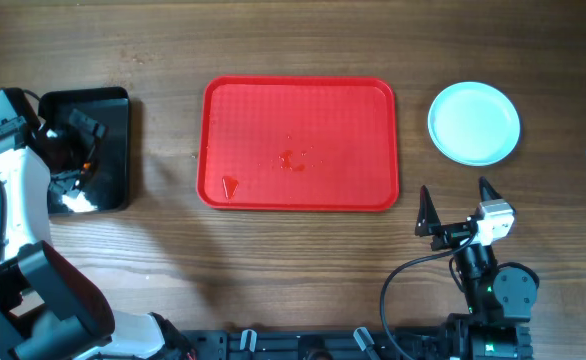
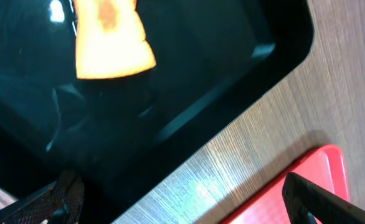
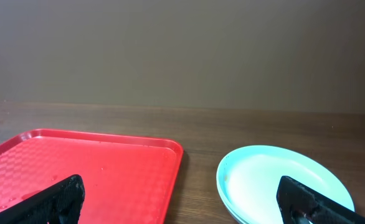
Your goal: Clean dirty plates on tray and stack at the side
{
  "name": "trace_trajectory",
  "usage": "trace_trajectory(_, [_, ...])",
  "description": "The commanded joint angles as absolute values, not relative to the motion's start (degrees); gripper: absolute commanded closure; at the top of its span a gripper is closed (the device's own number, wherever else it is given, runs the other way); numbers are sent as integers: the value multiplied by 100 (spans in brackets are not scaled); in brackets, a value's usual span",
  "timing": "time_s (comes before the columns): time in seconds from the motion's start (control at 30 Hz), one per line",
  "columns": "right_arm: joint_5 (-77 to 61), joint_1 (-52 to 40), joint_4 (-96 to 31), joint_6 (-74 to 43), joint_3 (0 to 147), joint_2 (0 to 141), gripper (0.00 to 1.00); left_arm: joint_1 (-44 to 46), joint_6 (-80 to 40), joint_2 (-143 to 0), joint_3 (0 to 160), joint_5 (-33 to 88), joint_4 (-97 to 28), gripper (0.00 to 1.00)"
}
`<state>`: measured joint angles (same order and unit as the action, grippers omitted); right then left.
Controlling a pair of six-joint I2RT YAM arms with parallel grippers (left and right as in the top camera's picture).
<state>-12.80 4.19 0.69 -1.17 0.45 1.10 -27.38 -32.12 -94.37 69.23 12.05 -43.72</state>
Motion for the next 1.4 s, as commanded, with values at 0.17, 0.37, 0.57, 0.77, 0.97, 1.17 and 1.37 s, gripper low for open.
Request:
trace_trajectory(0.17, [-1177,440,84,-16,30,58,0,-1955,-1966,-8597,5881,1691,-3192,0])
trace_trajectory(0.37, [-1177,440,84,-16,30,58,0,-1146,-1492,-7236,4416,1715,-1496,0])
trace_trajectory(0.57, [-1177,440,84,-19,30,58,0,-578,-917,-5572,2908,1691,-189,0])
trace_trajectory(0.77, [-1177,440,84,-16,30,60,0,-563,-917,-4235,1726,1688,460,0])
trace_trajectory(0.97, [-1177,440,84,-16,30,58,0,-561,-917,-3251,913,1688,867,0])
trace_trajectory(1.17, [-1177,440,84,-16,30,58,0,-523,-917,-2327,471,1691,1175,0])
trace_trajectory(1.37, [-1177,440,84,-16,30,58,0,-467,-917,-1476,143,1688,1208,0])
